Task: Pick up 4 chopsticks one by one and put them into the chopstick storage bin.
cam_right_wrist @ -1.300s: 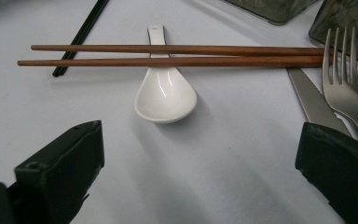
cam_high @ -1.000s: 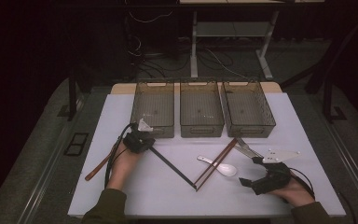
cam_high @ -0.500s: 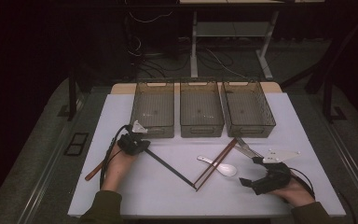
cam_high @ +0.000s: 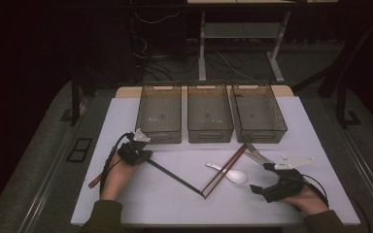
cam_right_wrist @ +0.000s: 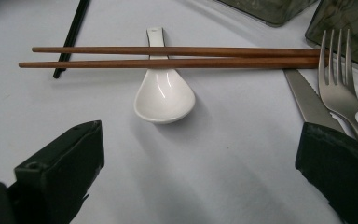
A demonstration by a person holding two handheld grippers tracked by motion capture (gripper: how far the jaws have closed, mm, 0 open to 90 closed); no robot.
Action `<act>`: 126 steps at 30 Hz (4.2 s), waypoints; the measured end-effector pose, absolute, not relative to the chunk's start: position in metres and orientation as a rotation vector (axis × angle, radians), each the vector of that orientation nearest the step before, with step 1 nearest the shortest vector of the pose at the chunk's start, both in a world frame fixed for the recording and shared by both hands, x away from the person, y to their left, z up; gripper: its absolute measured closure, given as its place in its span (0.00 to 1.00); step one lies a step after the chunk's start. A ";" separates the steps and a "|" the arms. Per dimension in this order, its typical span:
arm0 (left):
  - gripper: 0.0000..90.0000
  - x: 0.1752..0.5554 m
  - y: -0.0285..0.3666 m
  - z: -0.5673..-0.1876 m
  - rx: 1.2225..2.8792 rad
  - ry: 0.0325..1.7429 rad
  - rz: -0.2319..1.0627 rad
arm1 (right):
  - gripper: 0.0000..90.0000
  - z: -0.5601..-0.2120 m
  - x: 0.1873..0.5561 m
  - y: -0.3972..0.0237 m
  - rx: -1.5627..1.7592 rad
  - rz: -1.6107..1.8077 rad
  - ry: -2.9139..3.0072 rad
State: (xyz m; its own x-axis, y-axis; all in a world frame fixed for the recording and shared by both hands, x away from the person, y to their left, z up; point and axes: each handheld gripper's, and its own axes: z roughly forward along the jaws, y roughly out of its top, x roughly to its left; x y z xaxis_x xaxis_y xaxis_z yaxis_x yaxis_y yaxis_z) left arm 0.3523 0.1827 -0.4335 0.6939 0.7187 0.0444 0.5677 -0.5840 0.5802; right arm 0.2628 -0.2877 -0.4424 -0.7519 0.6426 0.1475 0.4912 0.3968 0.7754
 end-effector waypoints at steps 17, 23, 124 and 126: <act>0.99 0.339 0.193 -0.432 2.374 0.990 0.355 | 0.01 -0.442 0.263 -0.288 1.015 1.281 2.475; 0.99 0.337 0.196 -0.431 2.389 0.985 0.352 | 0.01 -0.442 0.263 -0.288 1.015 1.281 2.475; 0.92 0.316 0.052 -0.446 2.348 0.365 -0.050 | 0.01 -0.444 0.263 -0.286 1.018 1.279 2.480; 0.93 0.317 0.052 -0.446 2.349 0.369 -0.044 | 0.01 -0.444 0.263 -0.286 1.019 1.279 2.480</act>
State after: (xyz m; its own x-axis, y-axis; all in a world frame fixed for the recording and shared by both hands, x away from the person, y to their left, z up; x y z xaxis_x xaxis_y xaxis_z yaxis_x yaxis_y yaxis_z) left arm 0.3171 0.0519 -0.4460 0.9580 0.2512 -0.1384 0.2765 -0.6807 0.6783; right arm 0.2631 -0.2859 -0.4437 -0.7520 0.6417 0.1509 0.4951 0.3986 0.7720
